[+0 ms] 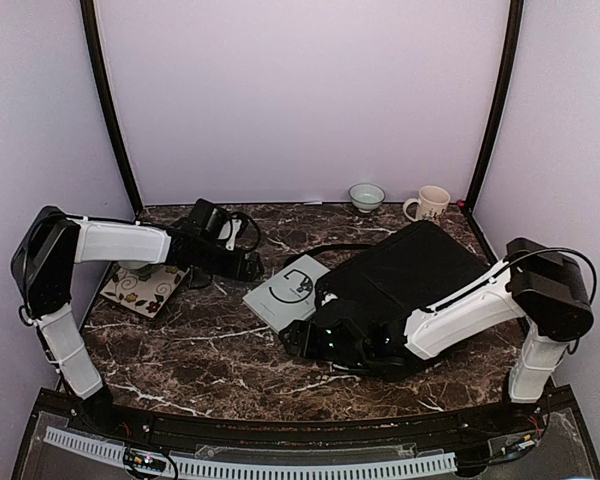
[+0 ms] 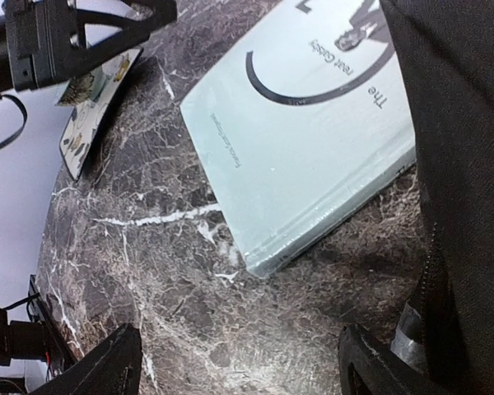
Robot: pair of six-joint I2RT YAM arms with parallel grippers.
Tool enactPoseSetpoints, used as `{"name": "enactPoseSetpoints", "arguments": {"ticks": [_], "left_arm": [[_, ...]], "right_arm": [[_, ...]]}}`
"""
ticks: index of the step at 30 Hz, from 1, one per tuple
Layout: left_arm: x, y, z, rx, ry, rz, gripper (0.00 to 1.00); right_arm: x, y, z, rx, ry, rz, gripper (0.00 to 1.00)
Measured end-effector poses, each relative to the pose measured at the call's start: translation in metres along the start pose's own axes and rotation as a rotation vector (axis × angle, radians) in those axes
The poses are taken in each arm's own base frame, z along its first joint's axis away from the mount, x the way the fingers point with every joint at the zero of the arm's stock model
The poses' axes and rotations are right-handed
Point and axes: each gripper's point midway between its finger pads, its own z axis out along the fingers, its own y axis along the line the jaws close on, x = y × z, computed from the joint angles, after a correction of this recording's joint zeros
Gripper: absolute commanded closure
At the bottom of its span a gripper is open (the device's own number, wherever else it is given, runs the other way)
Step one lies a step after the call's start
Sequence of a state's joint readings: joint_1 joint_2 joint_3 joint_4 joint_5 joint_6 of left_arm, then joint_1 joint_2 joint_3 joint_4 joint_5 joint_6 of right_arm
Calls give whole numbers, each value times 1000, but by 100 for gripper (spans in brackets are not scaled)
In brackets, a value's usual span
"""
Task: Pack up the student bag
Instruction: Move the book to the center of the board.
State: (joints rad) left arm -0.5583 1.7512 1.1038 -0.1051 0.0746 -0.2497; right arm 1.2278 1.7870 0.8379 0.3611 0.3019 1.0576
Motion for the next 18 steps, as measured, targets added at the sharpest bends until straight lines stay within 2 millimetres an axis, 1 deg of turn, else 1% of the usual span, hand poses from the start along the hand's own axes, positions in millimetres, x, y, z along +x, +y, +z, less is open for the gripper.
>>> {"name": "enactPoseSetpoints", "arguments": {"ticks": [2, 3, 6, 9, 11, 14, 16, 18], "left_arm": [[-2, -3, 11, 37, 18, -2, 9], [1, -6, 16, 57, 31, -2, 11], [18, -10, 30, 96, 89, -12, 17], [38, -12, 44, 129, 151, -31, 18], [39, -17, 45, 164, 136, -34, 20], [43, -22, 41, 211, 110, -48, 22], [50, -28, 36, 238, 106, -58, 24], [64, -36, 27, 263, 98, -65, 26]], "right_arm": [[5, -6, 6, 14, 17, 21, 18], [6, -8, 8, 22, 19, 36, 18], [6, -11, 12, 36, 19, 88, 18], [3, -17, 19, 60, 14, 133, 19], [-2, -17, 27, 72, 8, 159, 19], [-12, -15, 37, 81, -3, 189, 19], [-15, -17, 40, 83, -5, 203, 20], [-17, -17, 41, 78, -4, 214, 21]]}}
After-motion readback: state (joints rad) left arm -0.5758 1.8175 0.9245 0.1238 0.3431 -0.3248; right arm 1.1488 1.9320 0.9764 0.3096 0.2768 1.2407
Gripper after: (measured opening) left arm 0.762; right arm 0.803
